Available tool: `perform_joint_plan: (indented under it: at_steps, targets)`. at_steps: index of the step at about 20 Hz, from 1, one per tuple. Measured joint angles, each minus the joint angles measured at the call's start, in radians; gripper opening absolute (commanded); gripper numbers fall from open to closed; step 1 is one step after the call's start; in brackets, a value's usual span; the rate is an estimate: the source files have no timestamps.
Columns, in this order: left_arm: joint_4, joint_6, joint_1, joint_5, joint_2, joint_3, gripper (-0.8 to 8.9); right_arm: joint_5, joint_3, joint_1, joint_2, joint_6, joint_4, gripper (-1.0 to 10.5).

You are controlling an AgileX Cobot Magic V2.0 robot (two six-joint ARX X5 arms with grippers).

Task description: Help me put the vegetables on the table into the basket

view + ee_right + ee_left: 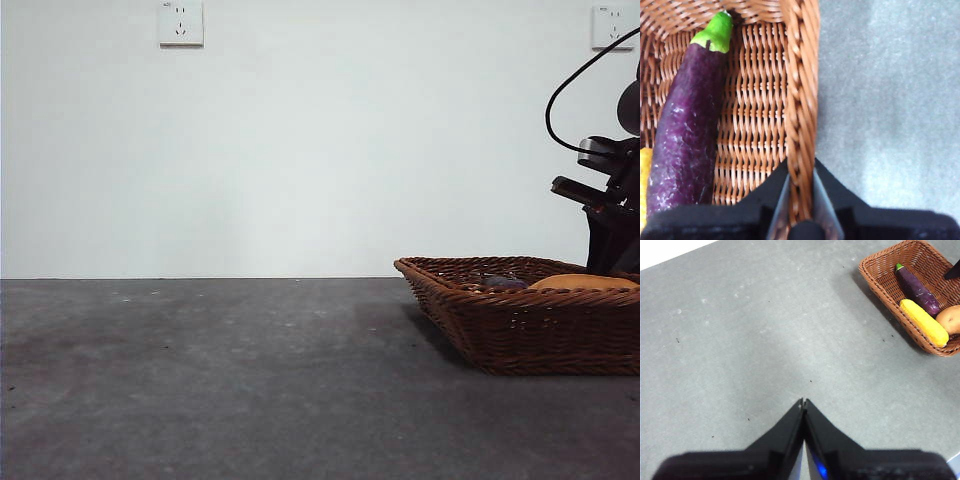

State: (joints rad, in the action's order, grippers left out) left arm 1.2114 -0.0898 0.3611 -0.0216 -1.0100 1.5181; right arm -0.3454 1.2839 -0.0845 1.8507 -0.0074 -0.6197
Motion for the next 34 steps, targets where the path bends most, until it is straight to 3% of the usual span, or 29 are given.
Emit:
perform_joint_plan:
  at_steps: [2, 4, 6, 9, 12, 16, 20, 23, 26, 34]
  targets:
    - [0.004, 0.000, 0.000, 0.000, 0.000, 0.000, -0.06, -0.001, -0.002, 0.000, -0.001, 0.000, 0.003, 0.1]
    - [0.008, 0.000, 0.000, 0.000, 0.000, 0.000, -0.06, -0.002, -0.002, 0.000, -0.001, 0.000, 0.005, 2.1]
    - [0.008, 0.000, 0.000, 0.000, 0.000, 0.000, -0.06, 0.016, -0.003, 0.002, 0.000, 0.000, -0.017, 2.9]
    - [0.008, 0.000, 0.000, 0.000, 0.000, 0.000, -0.06, 0.034, 0.023, -0.001, -0.030, 0.000, -0.074, 2.8]
    - [0.008, 0.000, 0.000, 0.000, 0.000, 0.000, -0.06, 0.038, 0.135, -0.013, -0.175, 0.001, -0.140, 2.8]
    - [0.007, -0.007, 0.000, 0.000, -0.004, 0.000, -0.05, -0.005, 0.270, -0.014, -0.336, -0.018, -0.456, 2.8]
    - [0.007, -0.013, 0.000, -0.011, -0.007, 0.000, -0.05, -0.052, 0.306, 0.013, -0.494, -0.072, -0.642, 1.0]
    - [0.007, -0.020, 0.000, -0.011, -0.007, 0.000, -0.05, -0.056, 0.307, 0.022, -0.591, -0.107, -0.734, 0.9]
    - [0.007, -0.031, 0.000, -0.012, -0.007, 0.000, -0.05, -0.055, 0.308, 0.032, -0.657, -0.117, -0.735, -0.2]
    - [0.007, -0.034, 0.000, -0.012, -0.007, 0.000, -0.05, -0.055, 0.308, 0.032, -0.743, -0.120, -0.734, -0.1]
